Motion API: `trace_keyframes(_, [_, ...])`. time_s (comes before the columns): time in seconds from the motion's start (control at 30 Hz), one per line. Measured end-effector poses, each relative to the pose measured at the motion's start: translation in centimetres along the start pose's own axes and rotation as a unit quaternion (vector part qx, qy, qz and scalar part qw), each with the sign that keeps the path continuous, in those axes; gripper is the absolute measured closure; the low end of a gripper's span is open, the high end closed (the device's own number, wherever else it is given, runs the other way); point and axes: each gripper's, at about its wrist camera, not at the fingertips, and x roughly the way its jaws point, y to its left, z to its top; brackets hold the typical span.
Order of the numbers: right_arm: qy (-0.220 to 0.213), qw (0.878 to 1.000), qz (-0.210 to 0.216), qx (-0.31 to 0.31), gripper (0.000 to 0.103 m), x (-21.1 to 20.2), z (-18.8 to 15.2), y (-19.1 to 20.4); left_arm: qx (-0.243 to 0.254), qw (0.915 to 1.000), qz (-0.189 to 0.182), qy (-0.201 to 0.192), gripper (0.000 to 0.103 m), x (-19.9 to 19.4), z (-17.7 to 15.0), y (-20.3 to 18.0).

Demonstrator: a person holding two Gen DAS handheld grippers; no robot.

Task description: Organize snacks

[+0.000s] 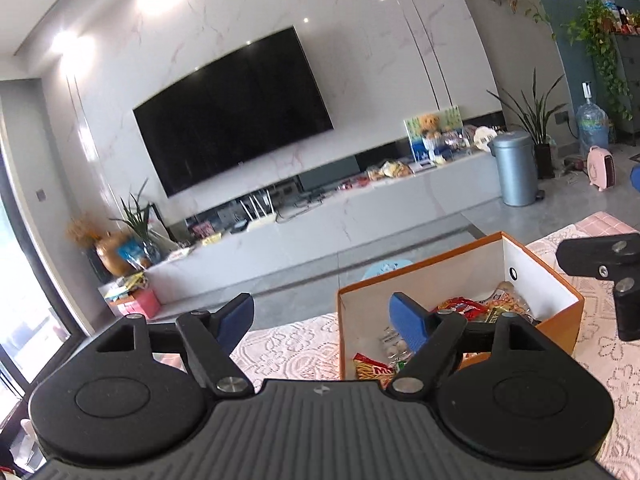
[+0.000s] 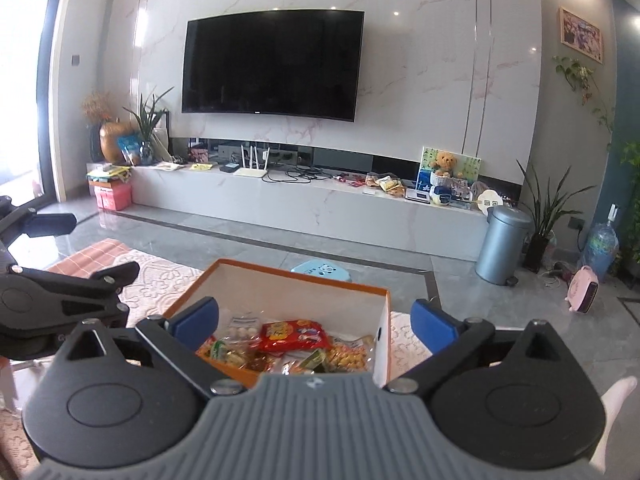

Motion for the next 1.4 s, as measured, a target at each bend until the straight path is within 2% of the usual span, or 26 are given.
trace_keyframes(0.23, [-0.019, 0.999, 0.003, 0.045, 0.004, -2.4, -3.2, 0.7, -0.038, 0.9993, -0.004, 0.001, 0.009, -1.8, -1.9, 1.0])
trace_keyframes(0.4, [-0.011, 0.996, -0.005, 0.087, 0.004, -2.9, -5.3, 1.4, -0.014, 0.9996, 0.016, 0.016, 0.009, -2.3, -4.1, 0.2])
trace_keyframes(0.53, [-0.002, 0.994, -0.028, 0.102, 0.004, -2.7, -6.8, 2.3, -0.024, 0.9987, 0.006, 0.043, 0.009, -2.1, -5.8, 0.1])
trace_keyframes(0.73, [-0.009, 0.995, -0.056, 0.084, 0.004, -2.8, -9.3, 3.4, -0.053, 0.9955, 0.000, 0.078, 0.009, -1.8, -8.5, 0.5])
trace_keyframes(0.9, [-0.006, 0.996, -0.052, 0.073, 0.004, -2.2, -10.8, 3.5, -0.066, 0.9926, 0.010, 0.102, 0.009, -1.3, -9.7, 0.9])
trace_keyframes(1.0, [0.001, 0.997, -0.054, 0.061, 0.004, -1.6, -12.0, 3.9, -0.080, 0.9913, 0.019, 0.103, 0.009, -1.3, -10.2, 1.3])
trace_keyframes(1.13, [0.016, 0.997, -0.046, 0.053, 0.004, -0.8, -13.0, 4.1, -0.089, 0.9908, 0.013, 0.102, 0.009, -1.4, -10.3, 1.4])
trace_keyframes(1.4, [0.036, 0.996, -0.039, 0.069, 0.004, -0.3, -12.9, 3.5, -0.095, 0.9897, -0.002, 0.107, 0.009, -1.8, -9.9, 1.0])
